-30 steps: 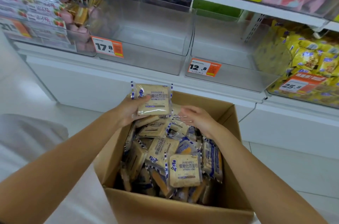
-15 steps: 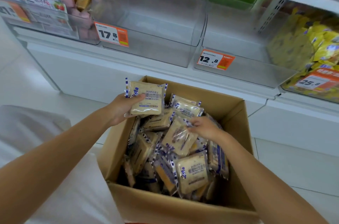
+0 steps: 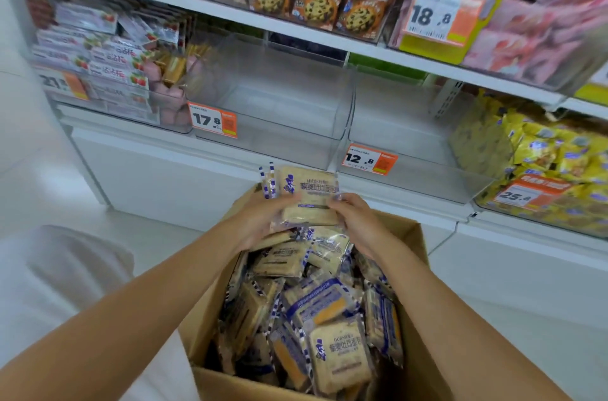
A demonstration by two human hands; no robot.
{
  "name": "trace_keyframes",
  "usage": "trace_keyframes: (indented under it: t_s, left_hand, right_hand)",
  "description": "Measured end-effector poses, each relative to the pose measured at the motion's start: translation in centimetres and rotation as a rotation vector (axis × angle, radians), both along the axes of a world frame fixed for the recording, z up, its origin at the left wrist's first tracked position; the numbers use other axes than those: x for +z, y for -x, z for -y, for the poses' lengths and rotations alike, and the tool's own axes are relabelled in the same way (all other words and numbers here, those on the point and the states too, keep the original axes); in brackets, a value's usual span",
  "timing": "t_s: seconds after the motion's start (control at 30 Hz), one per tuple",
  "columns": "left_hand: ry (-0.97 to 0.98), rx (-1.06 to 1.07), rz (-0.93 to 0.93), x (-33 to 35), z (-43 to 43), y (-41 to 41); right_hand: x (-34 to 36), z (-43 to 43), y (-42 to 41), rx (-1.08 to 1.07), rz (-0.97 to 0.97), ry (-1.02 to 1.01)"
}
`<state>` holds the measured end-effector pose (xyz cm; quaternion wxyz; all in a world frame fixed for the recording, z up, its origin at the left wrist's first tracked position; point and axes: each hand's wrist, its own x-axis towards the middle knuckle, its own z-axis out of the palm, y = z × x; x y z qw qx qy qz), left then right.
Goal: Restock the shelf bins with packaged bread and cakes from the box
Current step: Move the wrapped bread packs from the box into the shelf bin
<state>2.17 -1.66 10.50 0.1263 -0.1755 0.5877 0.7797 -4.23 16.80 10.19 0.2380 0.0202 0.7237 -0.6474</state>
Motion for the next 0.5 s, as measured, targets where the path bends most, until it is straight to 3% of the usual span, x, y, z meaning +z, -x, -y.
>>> trace_keyframes:
  t_s: [0.13, 0.23, 0.5]
  left_hand:
    - [0.001, -0.036, -0.054, 0.5, 3.7, 1.1]
    - [0.226, -0.039, -0.101, 2.1, 7.2, 2.9]
    - [0.926, 0.375, -0.421, 7.4, 17.2, 12.8]
  right_hand:
    - [2.0, 3.0, 1.2, 0.197, 0.110, 0.110]
    - [3.7, 5.7, 3.1, 0.213, 0.100, 0.105]
    - [8.4, 14.9, 13.0, -0.014, -0.087, 0.279]
